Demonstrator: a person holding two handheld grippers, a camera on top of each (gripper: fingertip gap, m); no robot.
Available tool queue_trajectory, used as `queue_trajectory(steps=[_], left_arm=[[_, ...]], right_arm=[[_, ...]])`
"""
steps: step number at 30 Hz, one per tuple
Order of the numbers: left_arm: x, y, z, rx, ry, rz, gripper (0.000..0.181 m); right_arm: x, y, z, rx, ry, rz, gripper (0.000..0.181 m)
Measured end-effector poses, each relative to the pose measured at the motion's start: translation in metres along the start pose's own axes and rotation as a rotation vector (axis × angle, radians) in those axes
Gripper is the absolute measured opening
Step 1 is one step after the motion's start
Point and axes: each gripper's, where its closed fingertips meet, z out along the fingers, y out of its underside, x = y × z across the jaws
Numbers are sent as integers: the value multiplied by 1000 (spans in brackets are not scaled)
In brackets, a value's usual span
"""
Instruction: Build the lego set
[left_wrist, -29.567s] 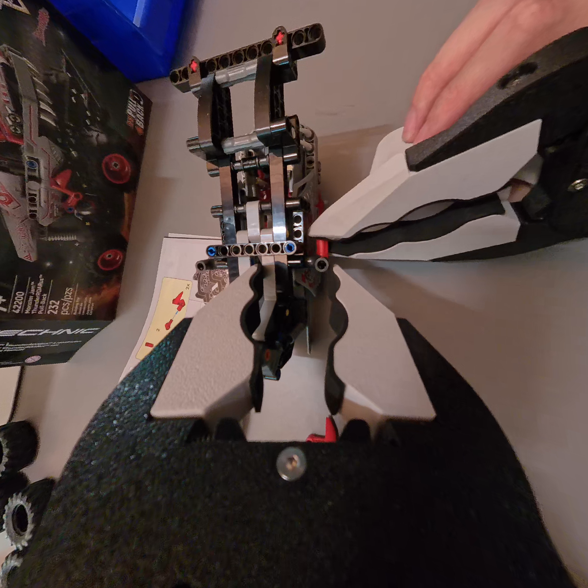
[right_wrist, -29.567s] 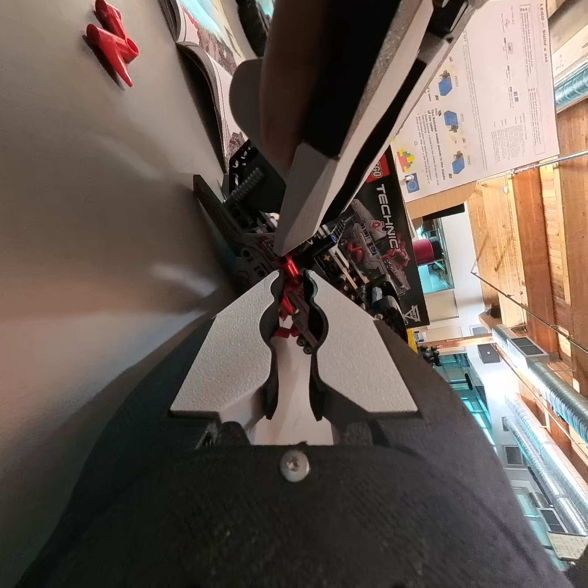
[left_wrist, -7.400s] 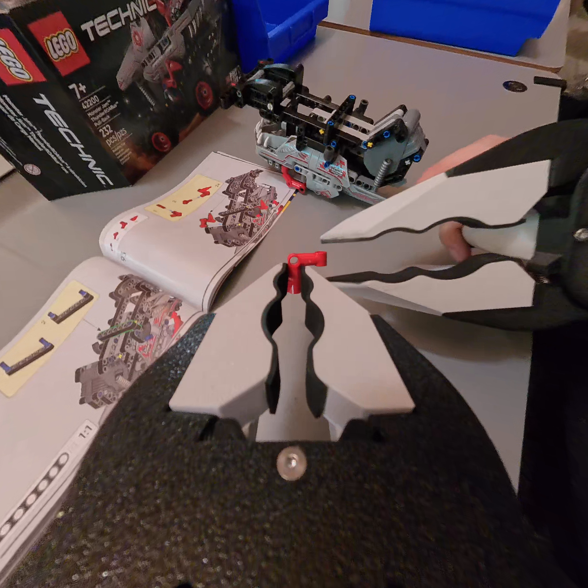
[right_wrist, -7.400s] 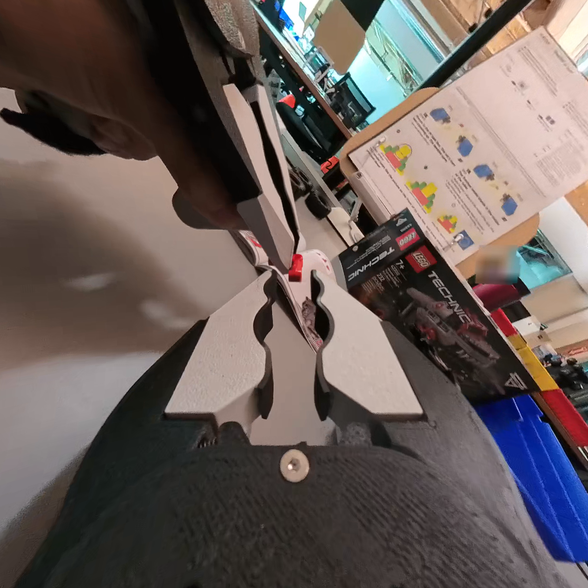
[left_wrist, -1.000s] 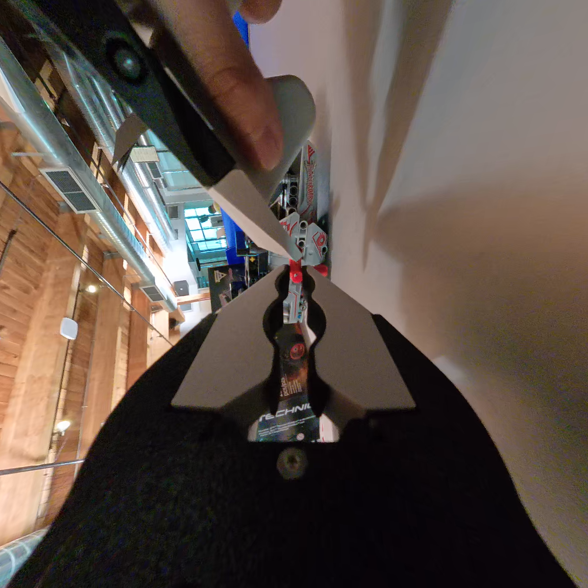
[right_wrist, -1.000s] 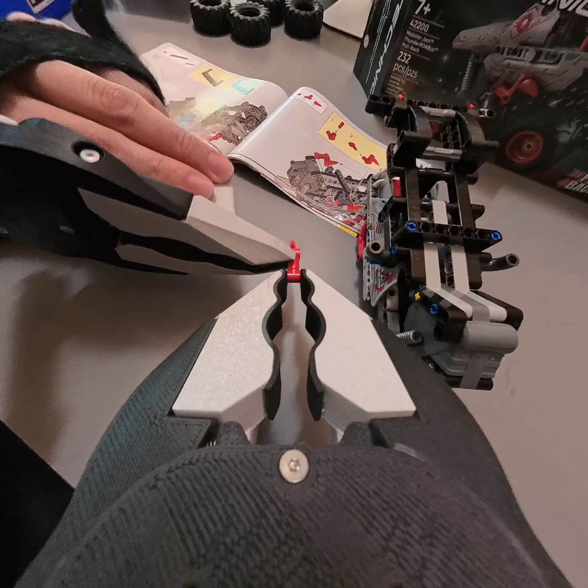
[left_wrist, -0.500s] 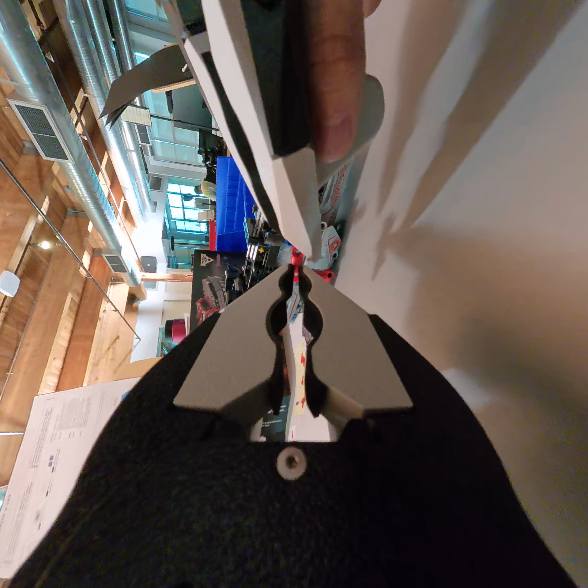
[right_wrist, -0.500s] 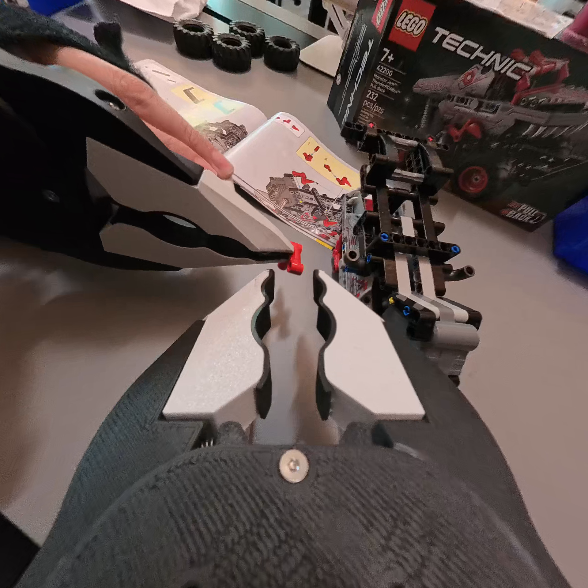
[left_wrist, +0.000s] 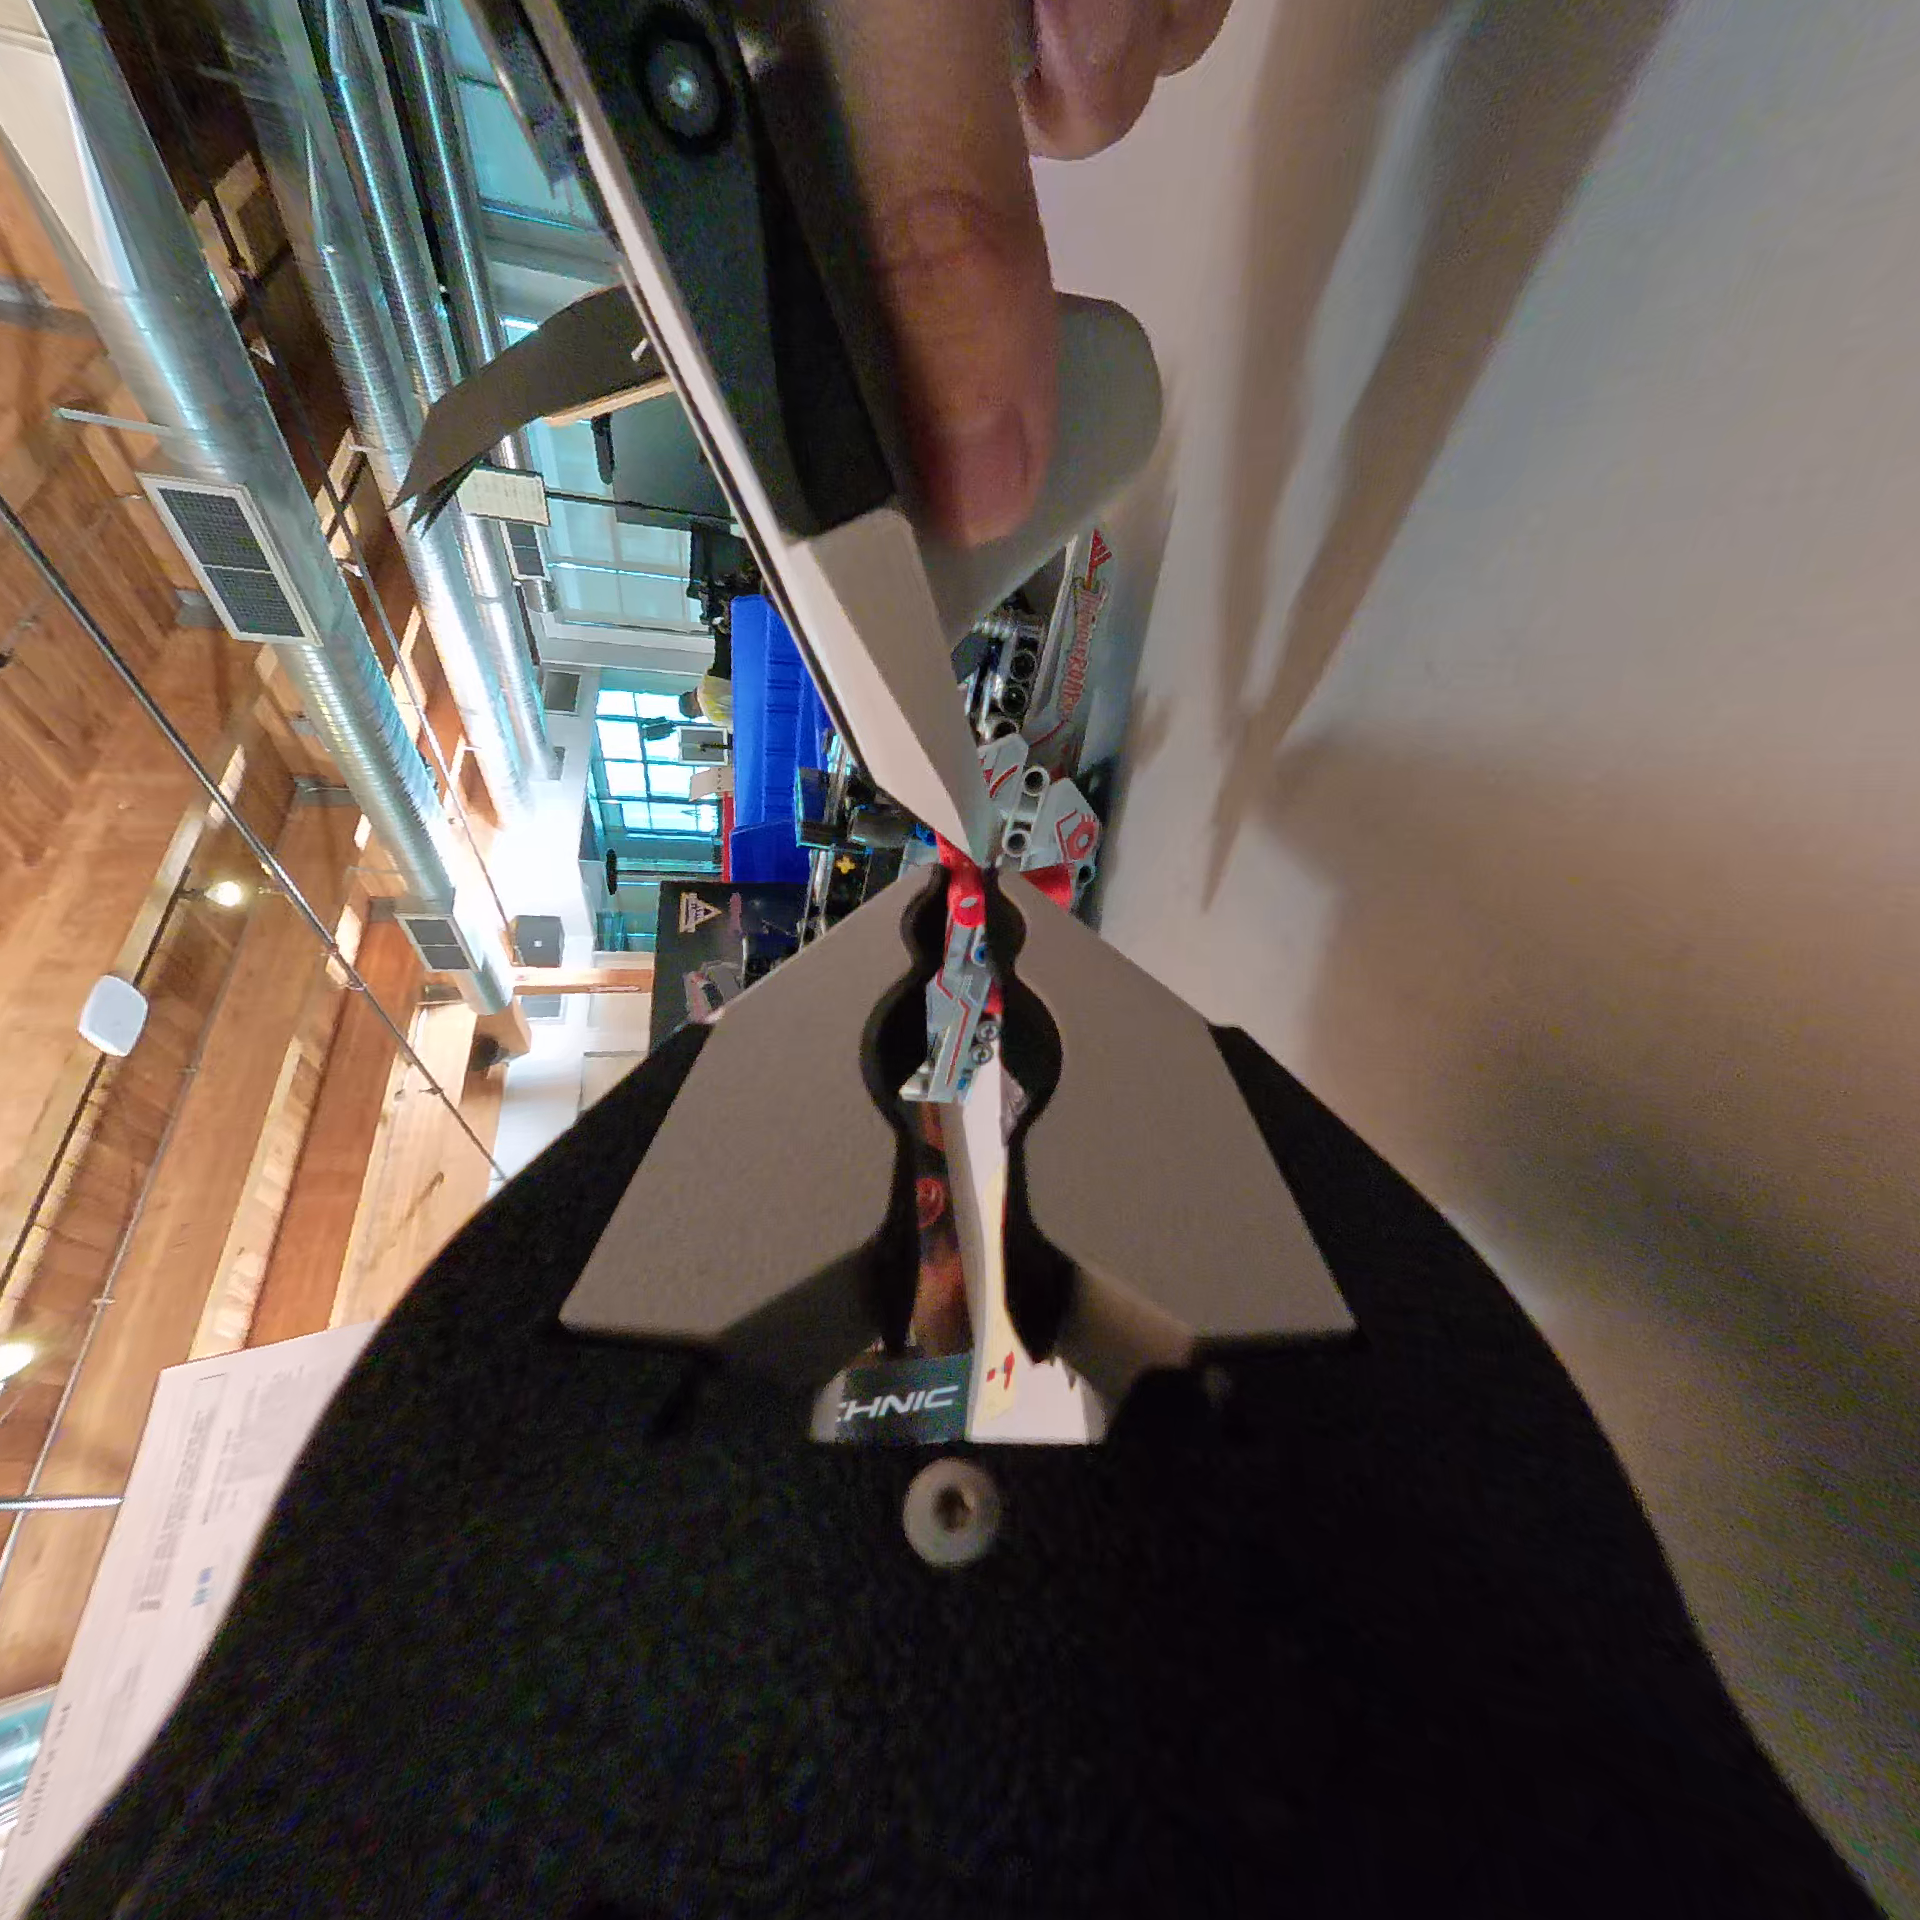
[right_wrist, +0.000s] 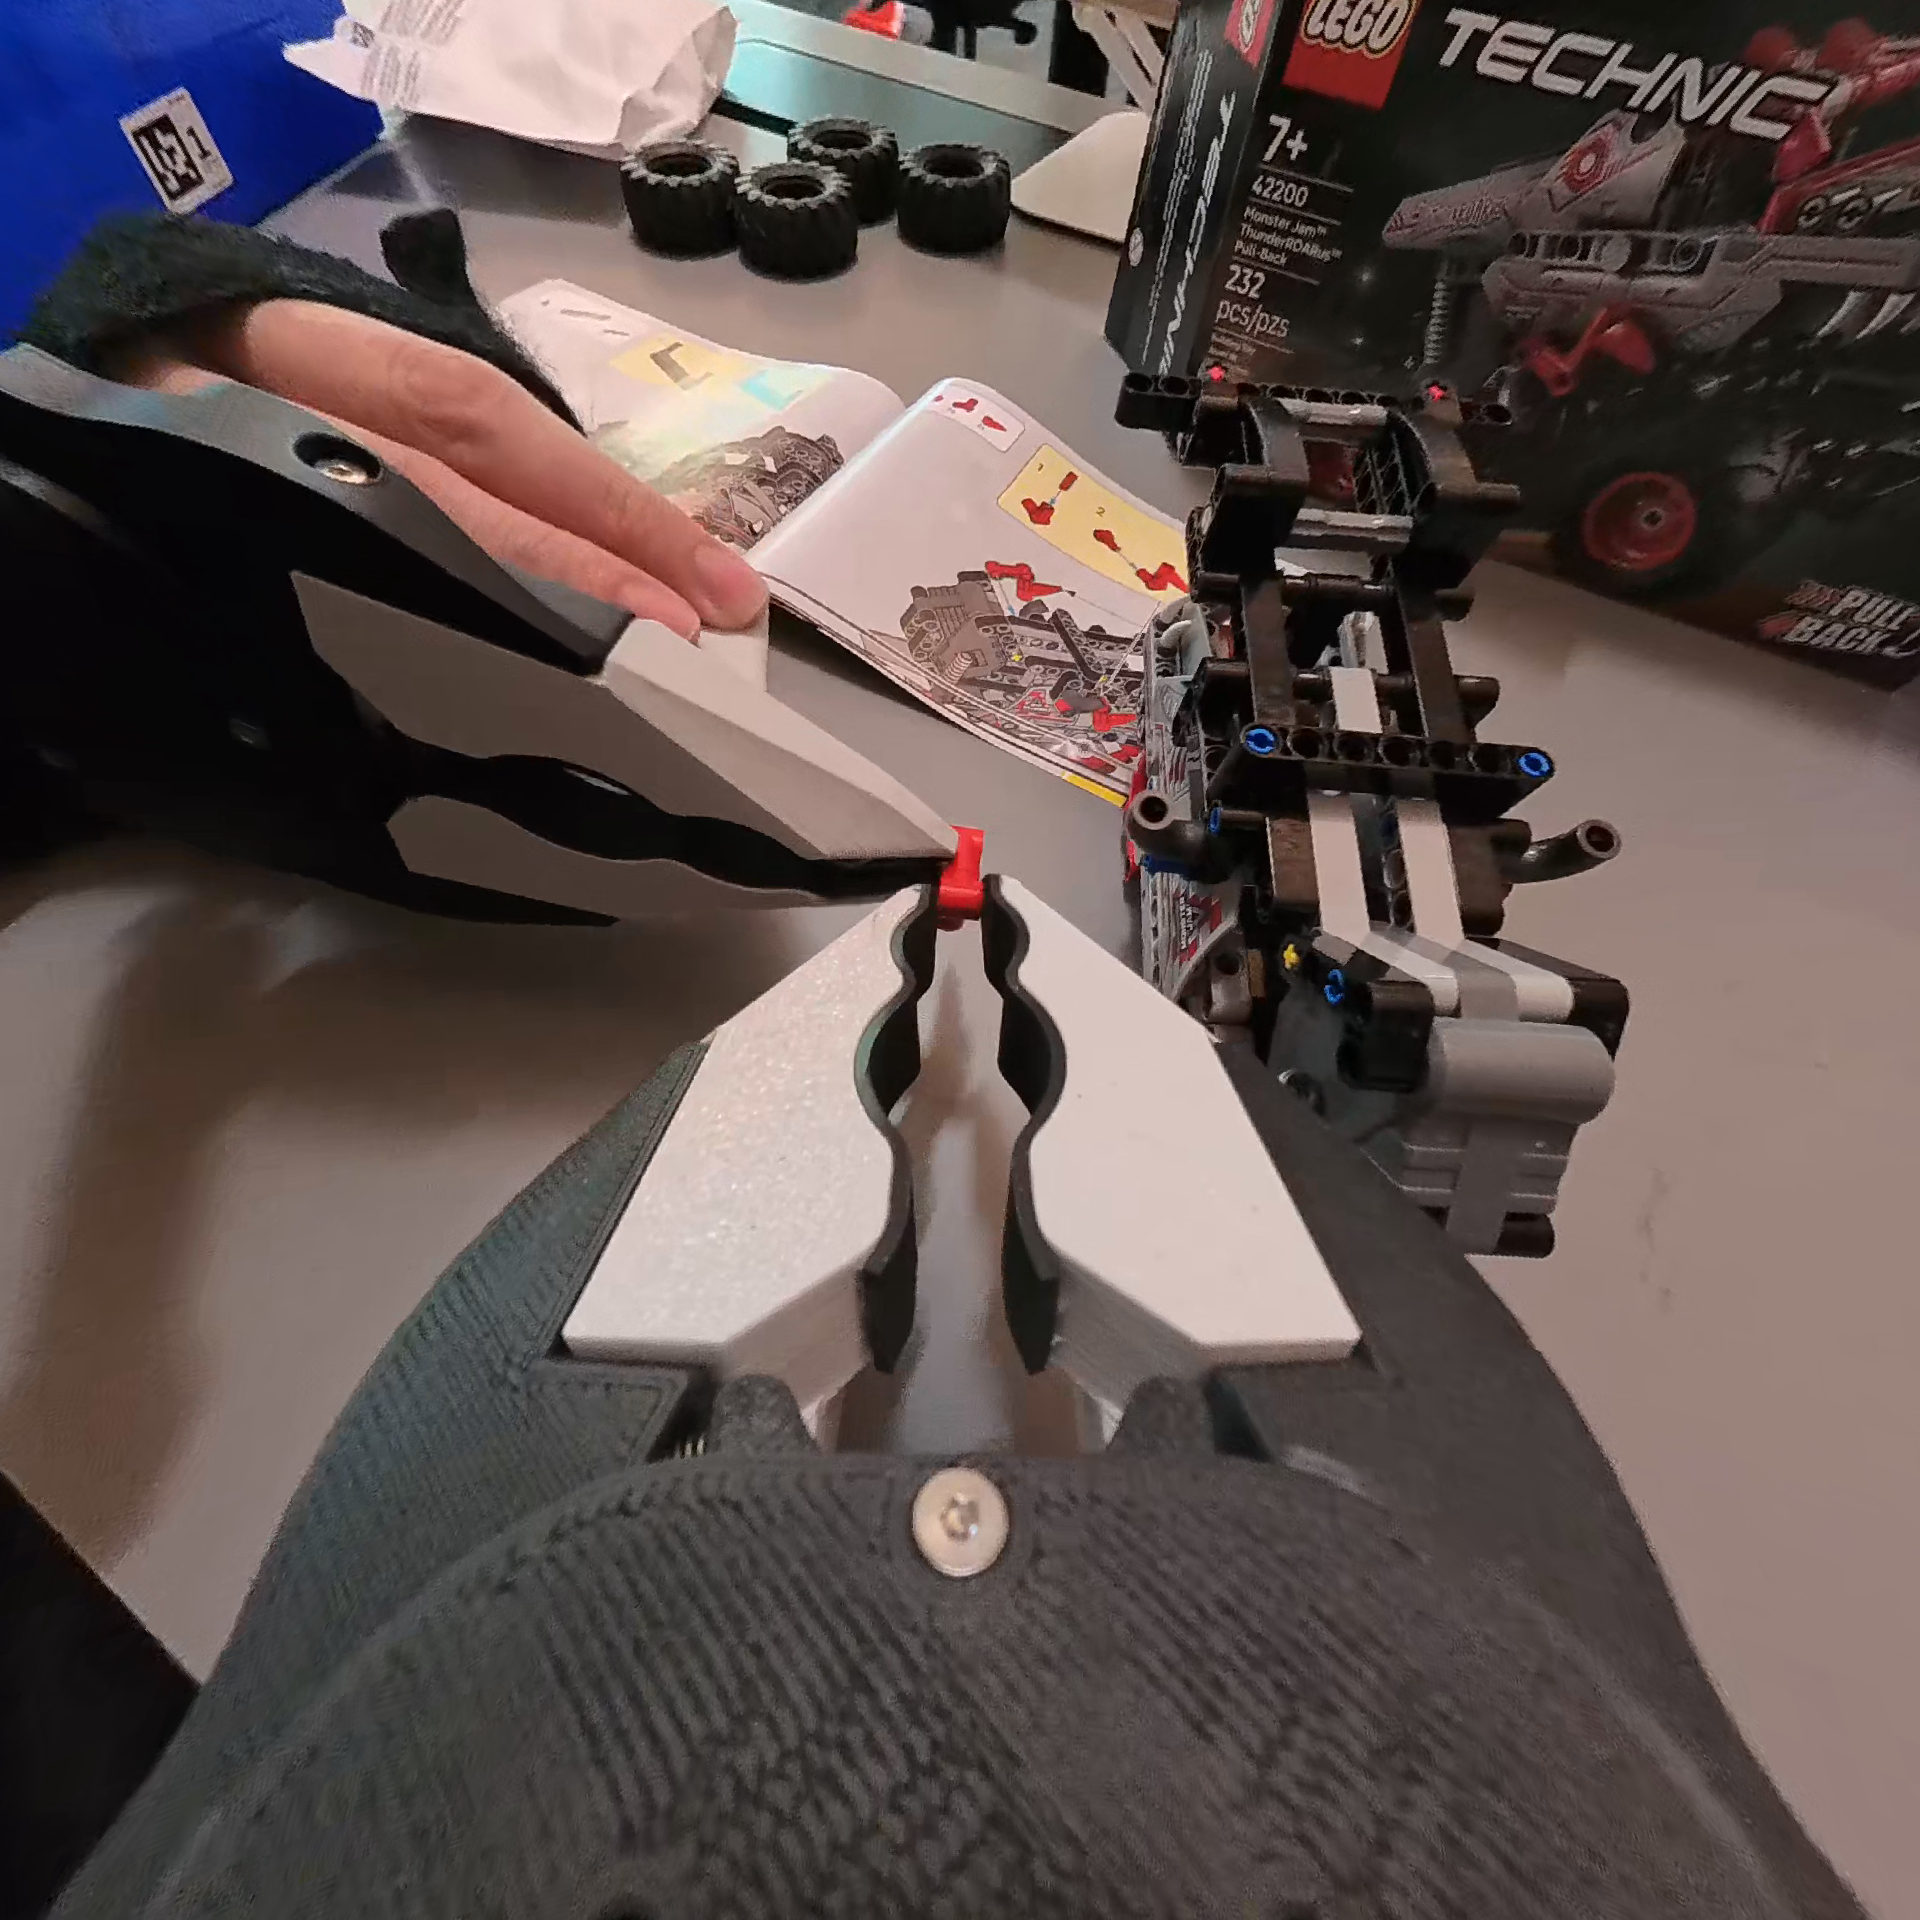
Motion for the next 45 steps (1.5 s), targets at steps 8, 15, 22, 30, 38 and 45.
queue_trajectory(steps=[8, 15, 22, 30, 38, 45], left_arm=[[2, -3, -3, 61, 55, -133, 9], [-2, -6, -7, 109, 78, -253, 5], [-2, -4, -6, 65, 32, -177, 4], [-3, -3, -3, 46, 2, -21, 4], [-2, 13, 16, 42, -9, 79, 4], [-4, 15, 30, 59, -16, 110, 4]], right_arm=[[-2, -1, -3, 26, -32, 23, 7], [-9, -5, -7, 76, -145, 130, 7], [-8, -4, -6, 77, -130, 166, 7], [-4, -1, -6, 48, -62, 118, 7], [57, -26, -41, 89, 338, -14, 89], [71, 7, -9, -25, 258, 86, 117]])
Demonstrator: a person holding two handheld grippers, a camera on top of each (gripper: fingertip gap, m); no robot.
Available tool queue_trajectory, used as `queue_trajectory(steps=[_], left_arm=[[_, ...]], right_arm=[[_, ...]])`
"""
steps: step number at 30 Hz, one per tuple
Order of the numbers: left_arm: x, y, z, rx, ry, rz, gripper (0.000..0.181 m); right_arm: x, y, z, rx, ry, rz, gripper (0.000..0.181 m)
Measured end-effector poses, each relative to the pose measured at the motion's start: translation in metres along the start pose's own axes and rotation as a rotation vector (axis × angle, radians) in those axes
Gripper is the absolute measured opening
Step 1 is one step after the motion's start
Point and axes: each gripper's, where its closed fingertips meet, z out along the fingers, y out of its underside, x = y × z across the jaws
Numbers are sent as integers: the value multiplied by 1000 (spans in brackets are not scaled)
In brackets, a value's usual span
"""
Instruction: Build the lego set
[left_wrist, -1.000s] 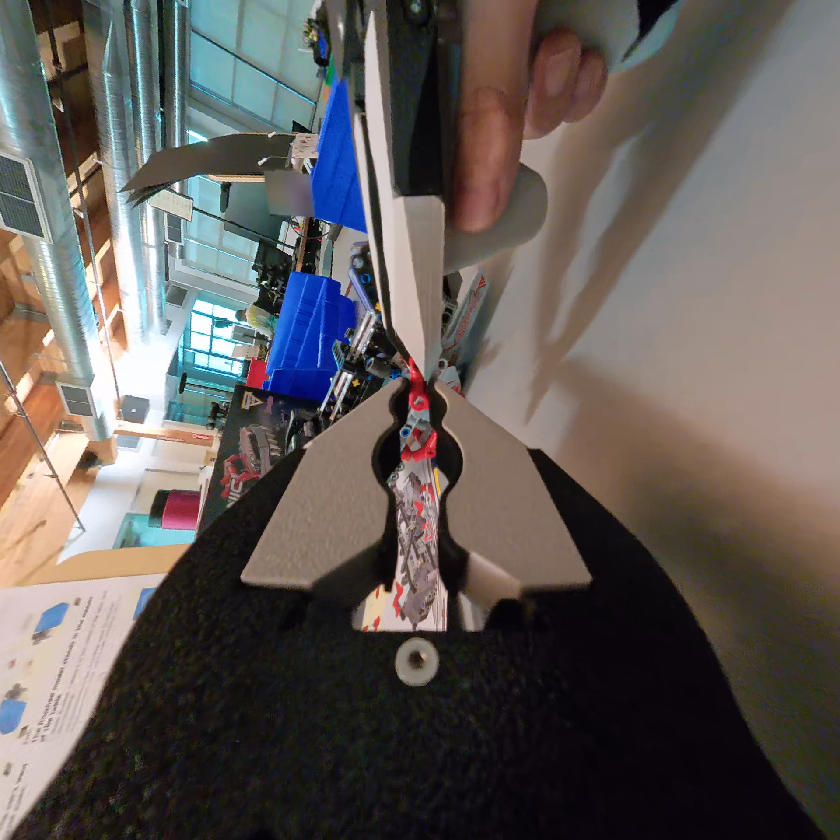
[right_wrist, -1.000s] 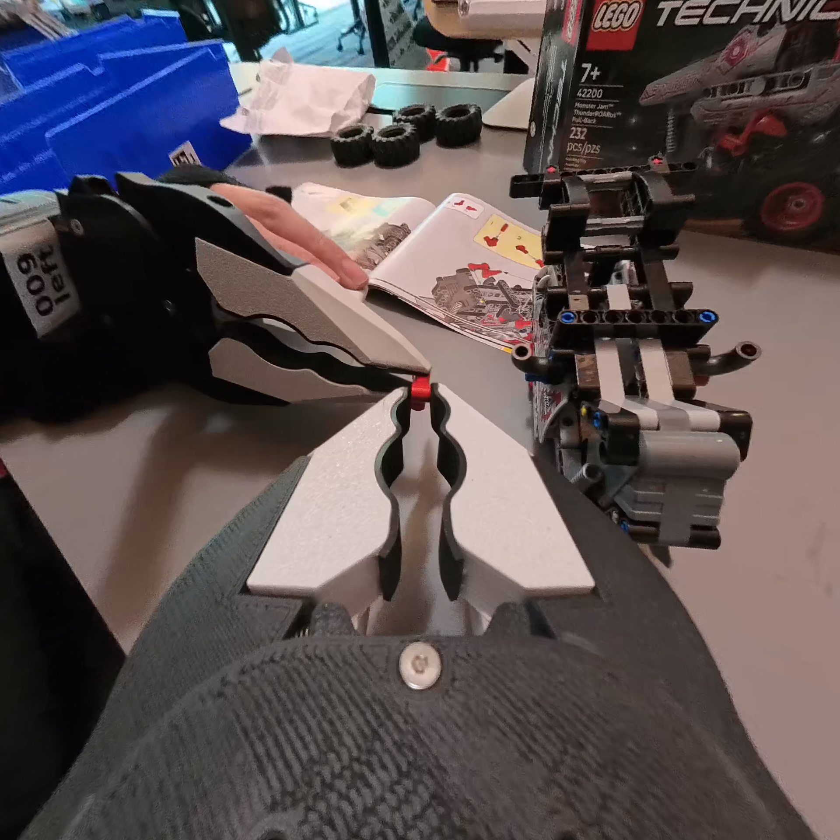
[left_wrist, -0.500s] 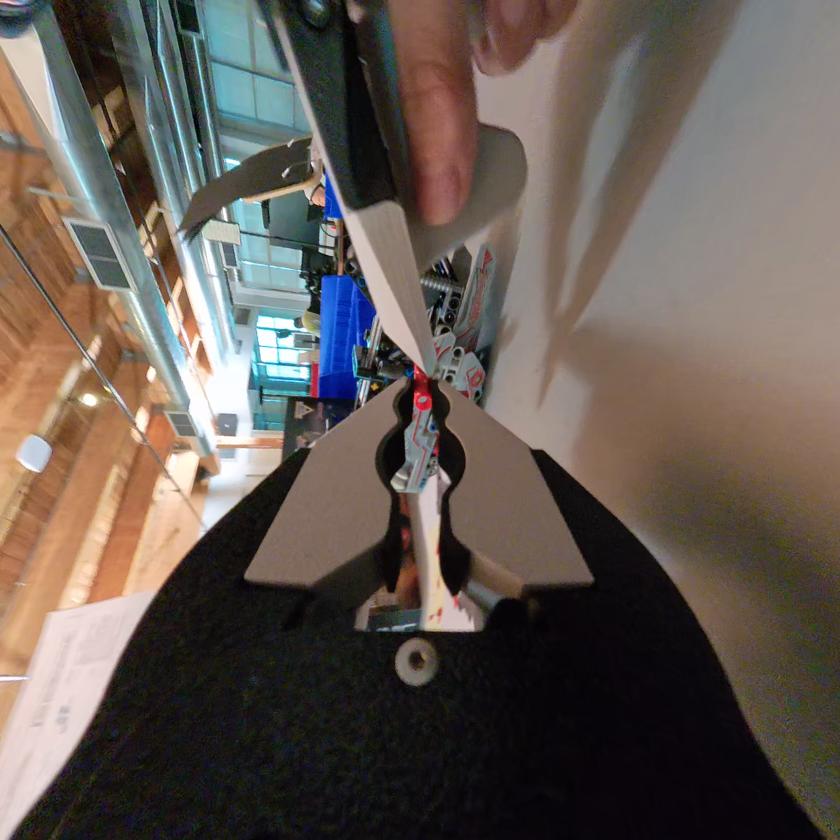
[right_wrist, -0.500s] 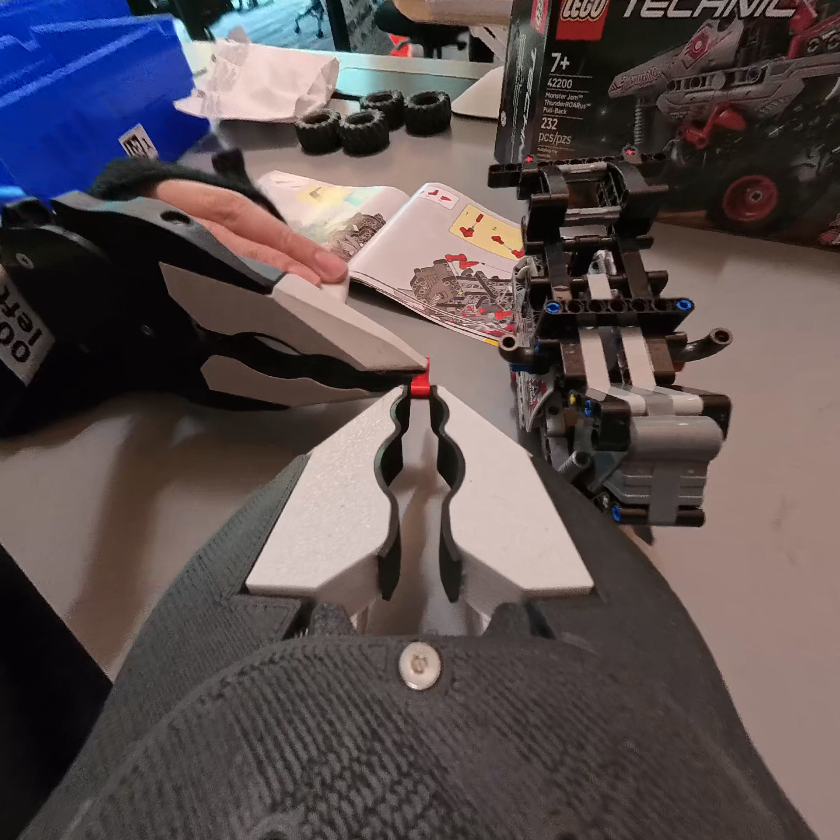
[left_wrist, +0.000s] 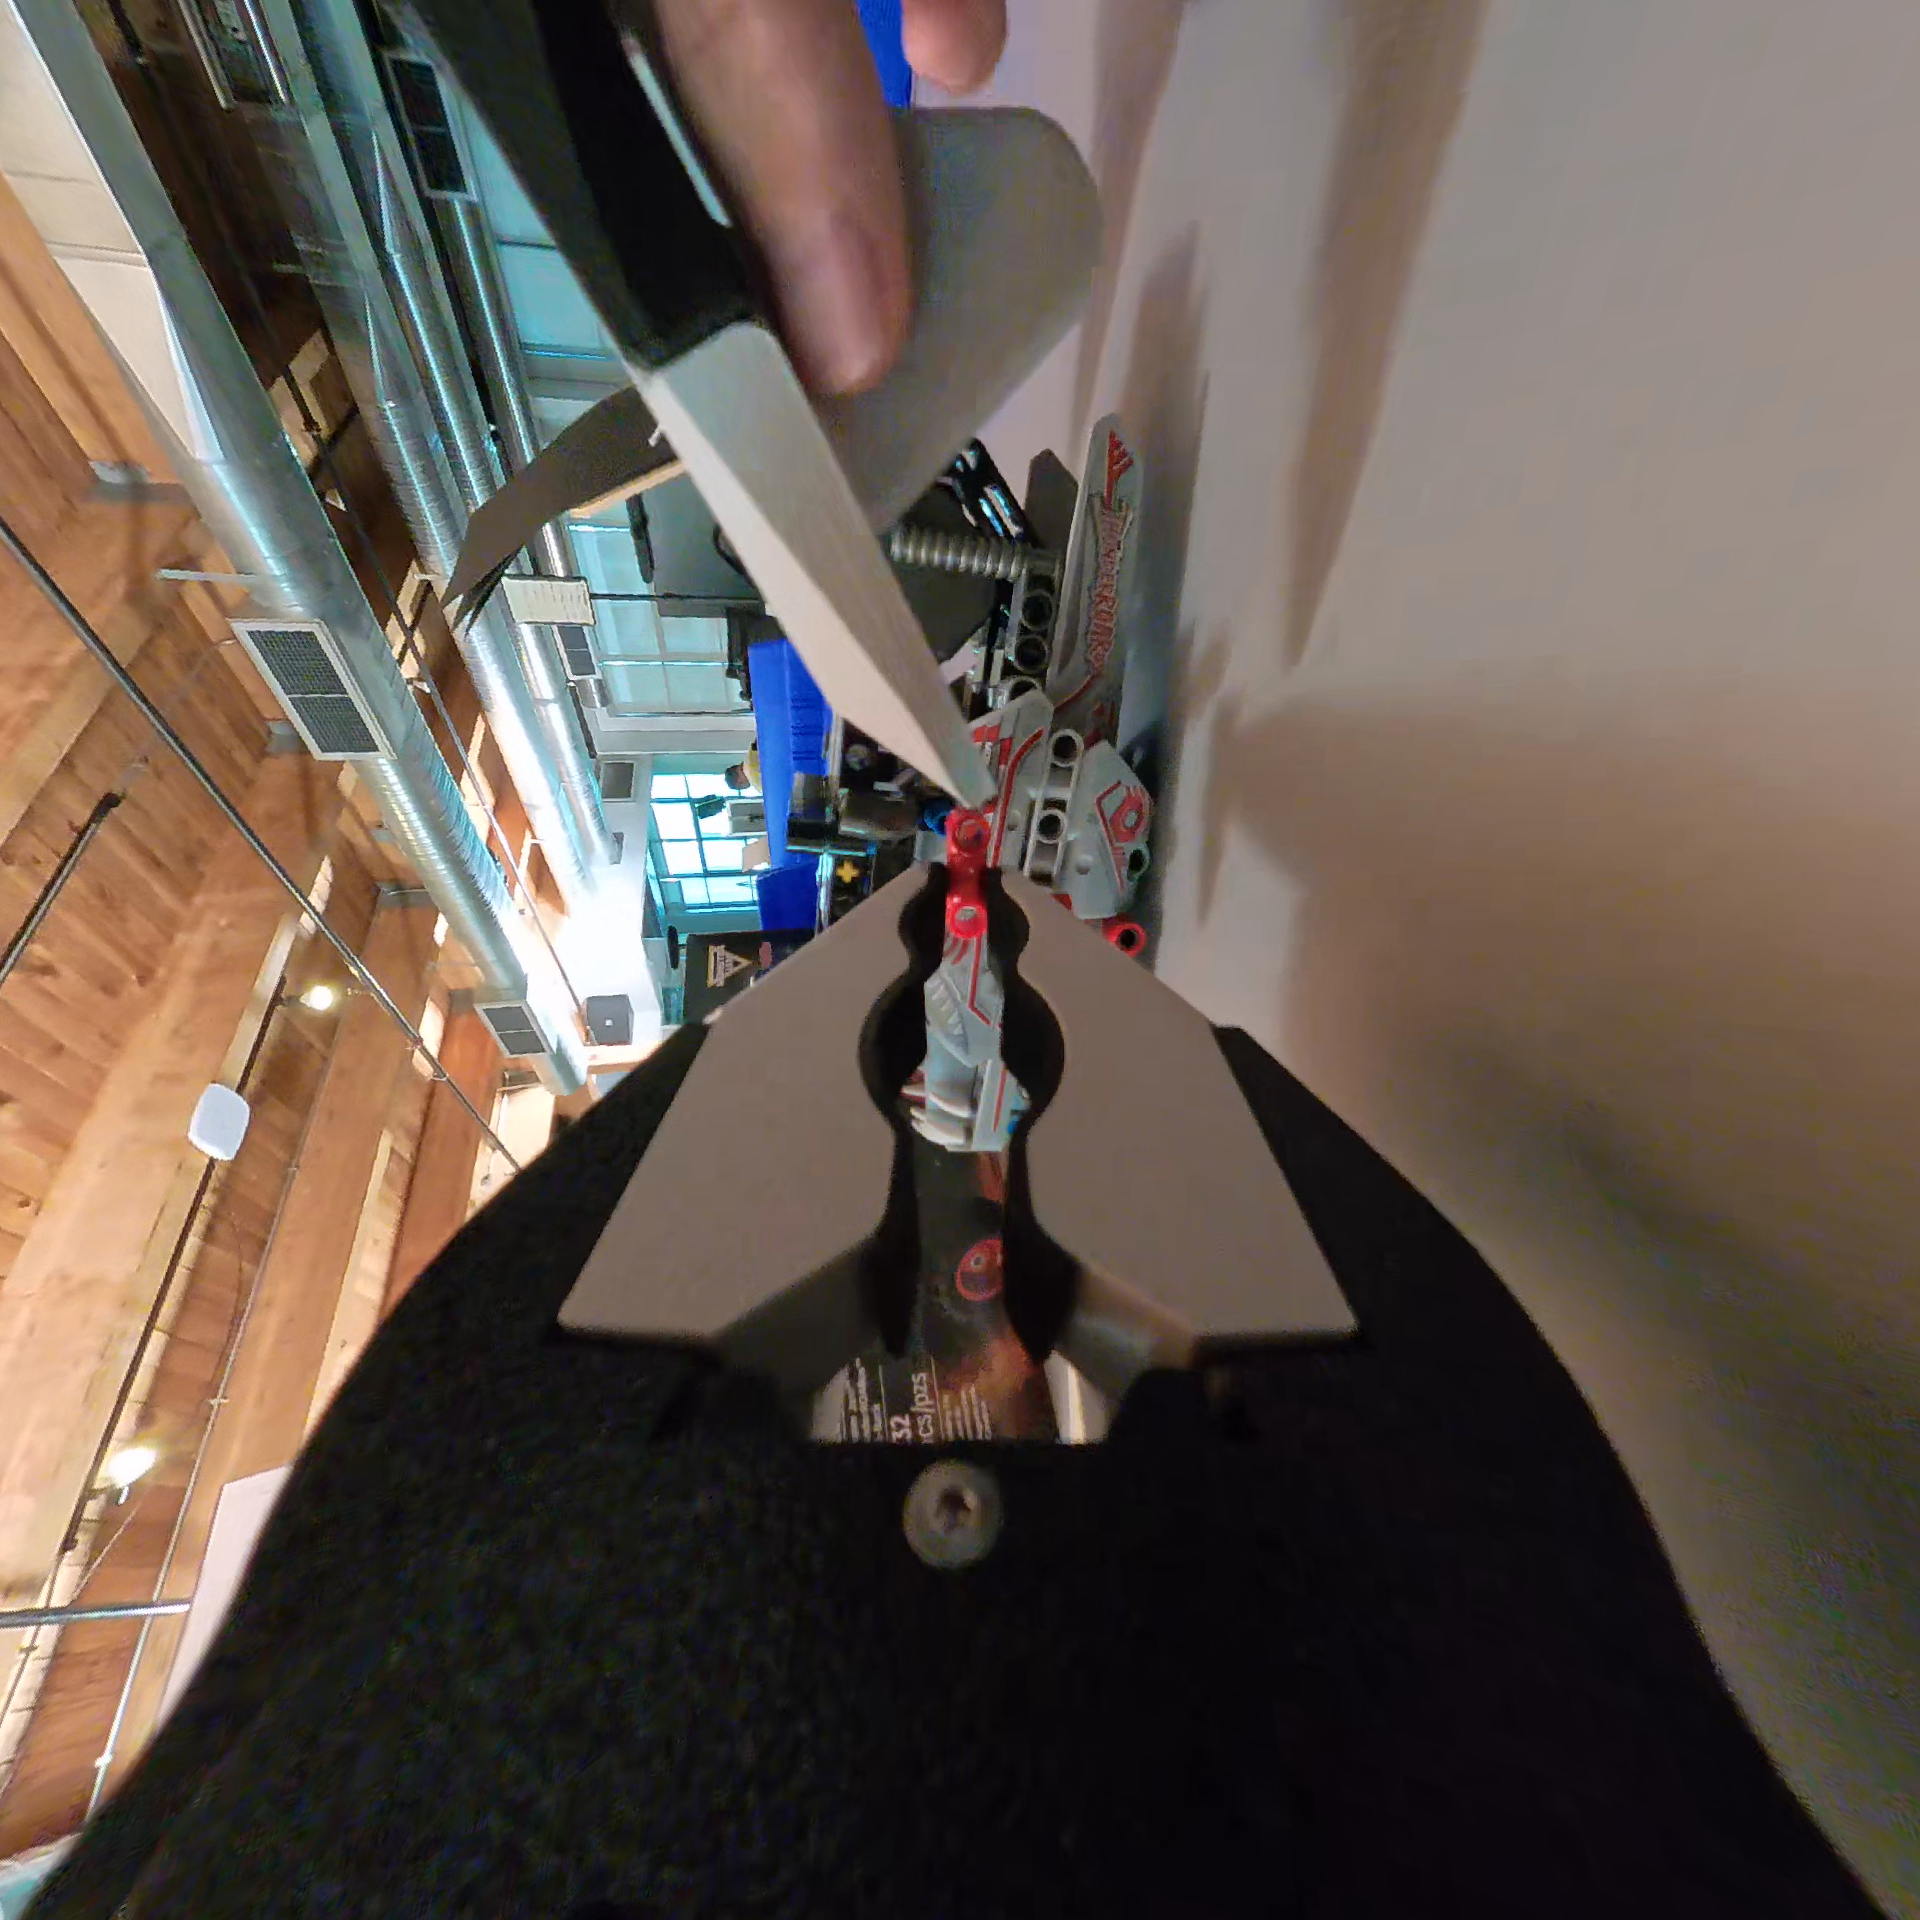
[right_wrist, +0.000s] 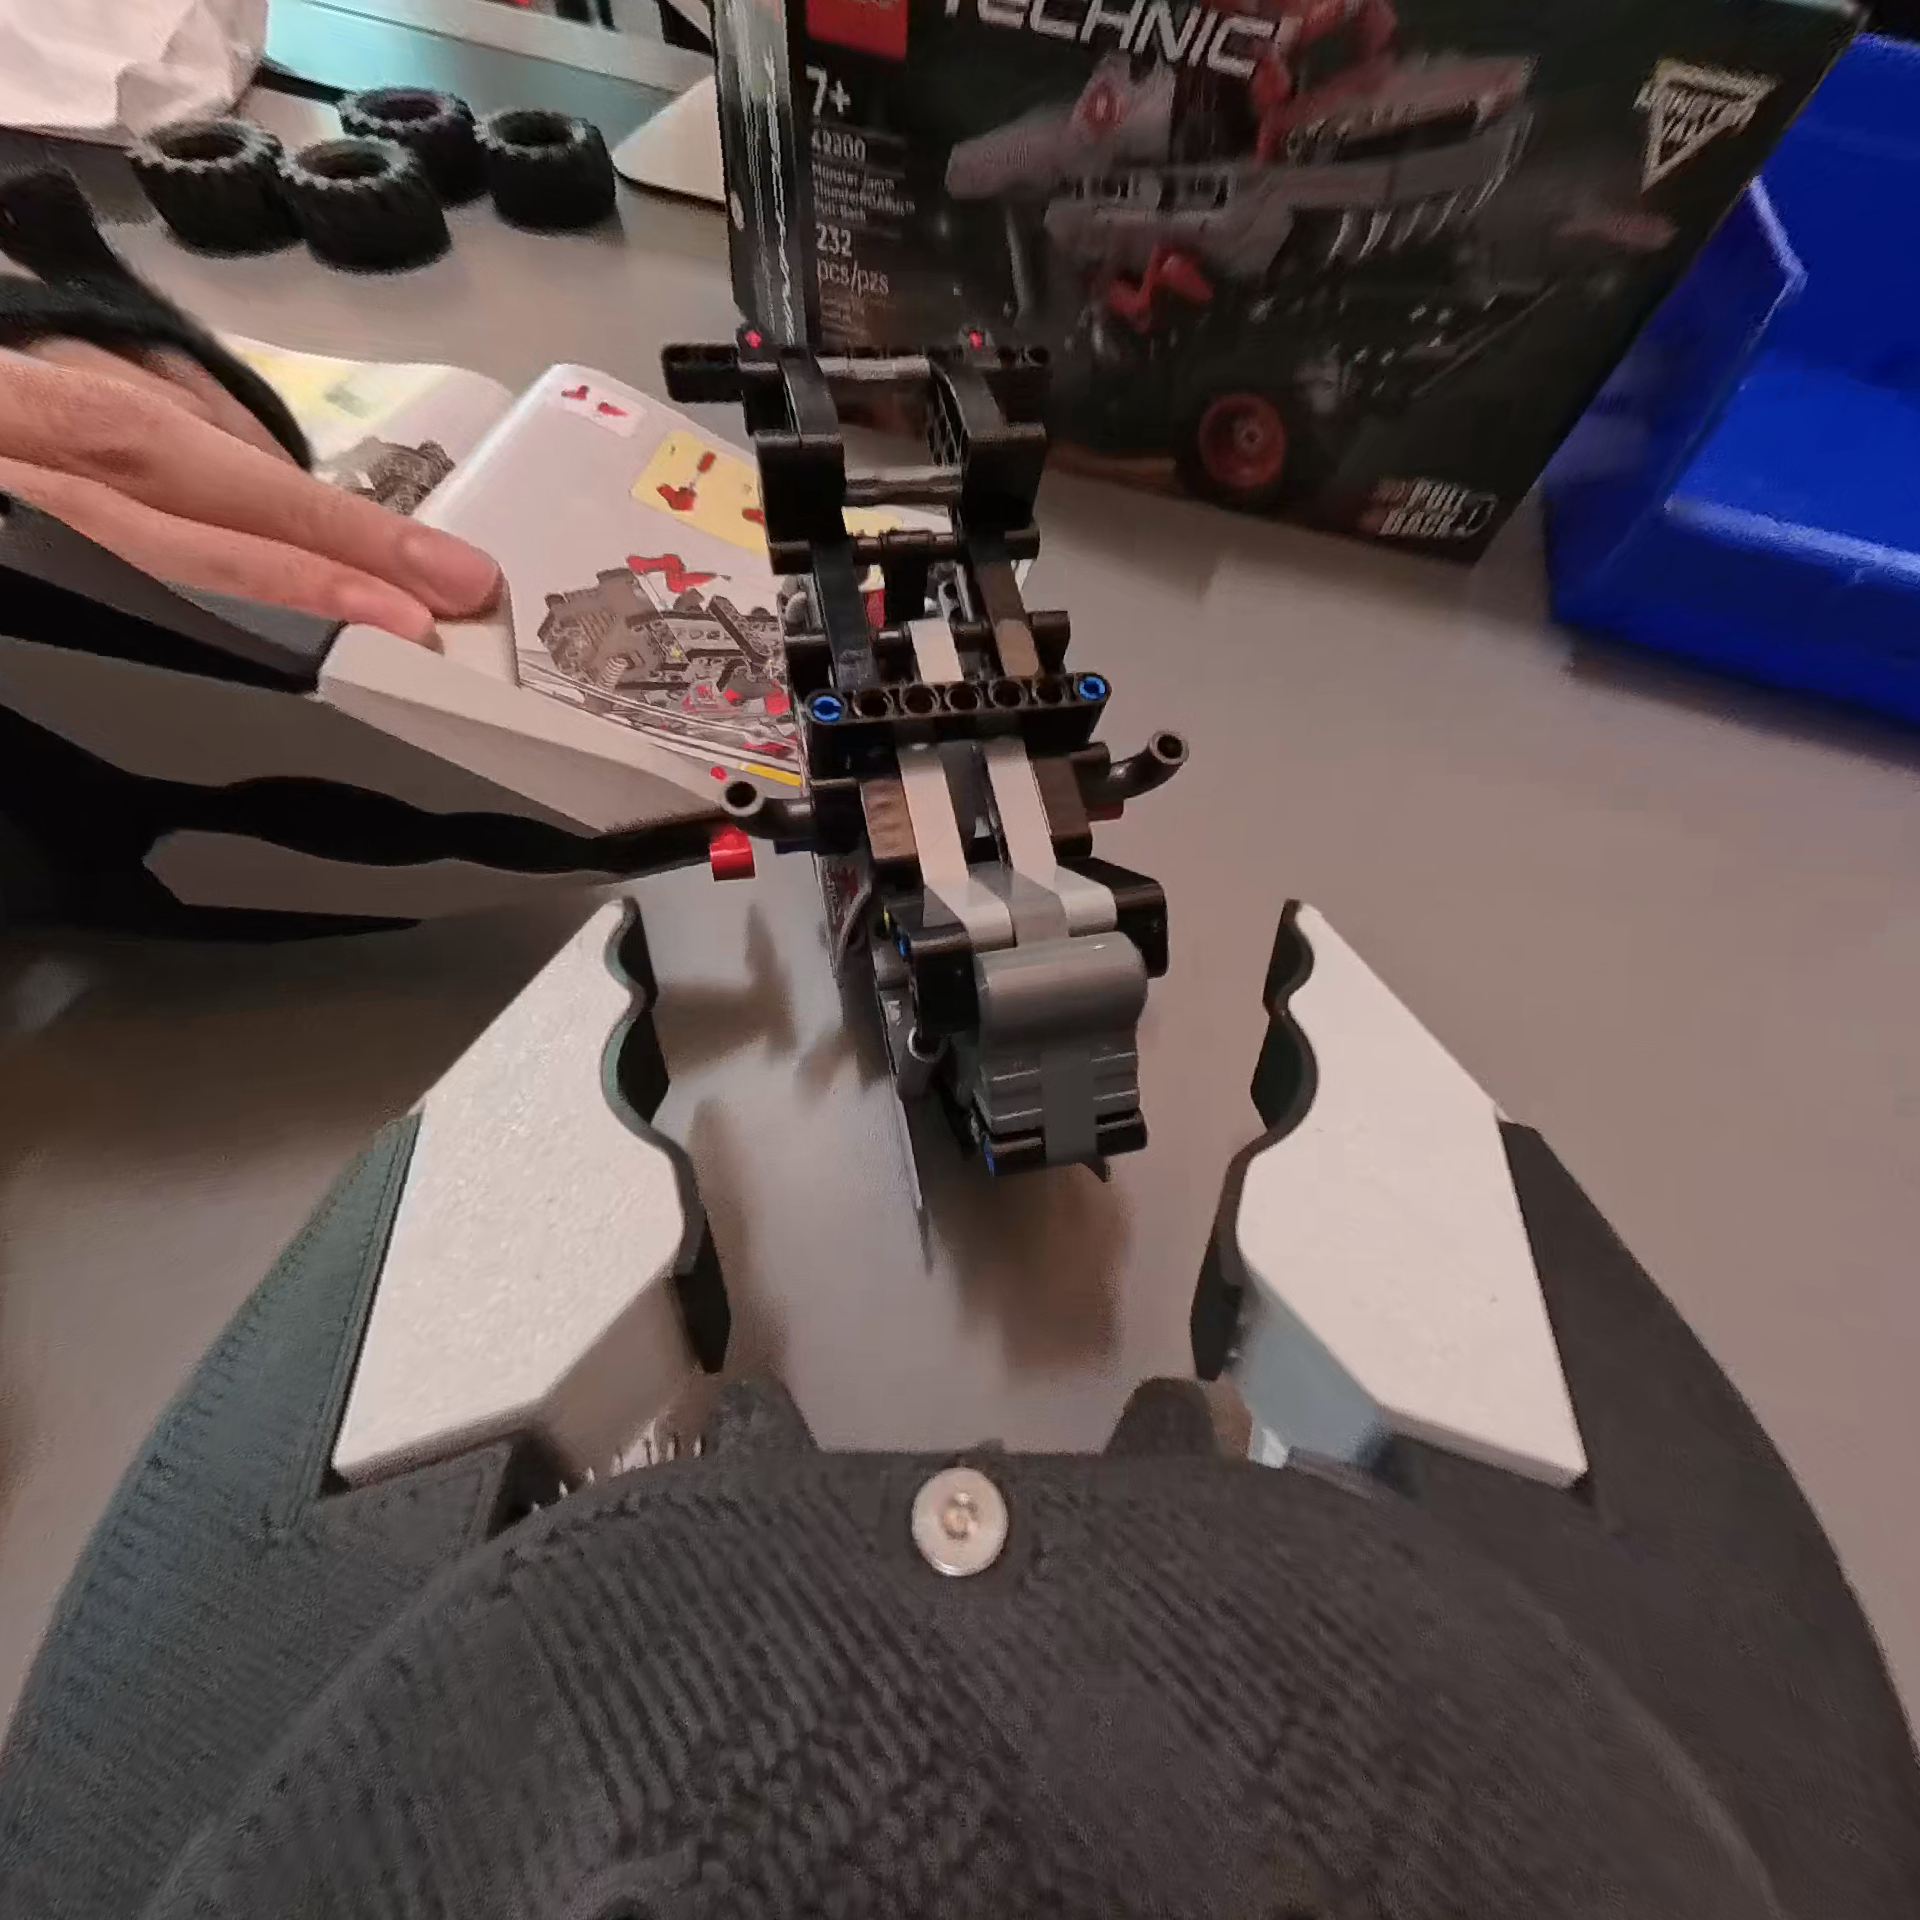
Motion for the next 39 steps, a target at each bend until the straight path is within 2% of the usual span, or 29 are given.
queue_trajectory(steps=[10, 18, 31, 39], left_arm=[[-3, 4, 8, 38, -15, 0, 4], [-3, 5, 12, 40, -14, -41, 4], [-5, 9, 7, 88, 51, -100, 4], [-5, -4, 2, 111, 63, -88, 4]], right_arm=[[1, -3, 18, 74, -54, 72, 99], [-8, -8, 18, 103, -120, 33, 68], [-6, -10, 22, 104, -152, -8, 86], [-9, -11, 22, 115, -171, -71, 84]])
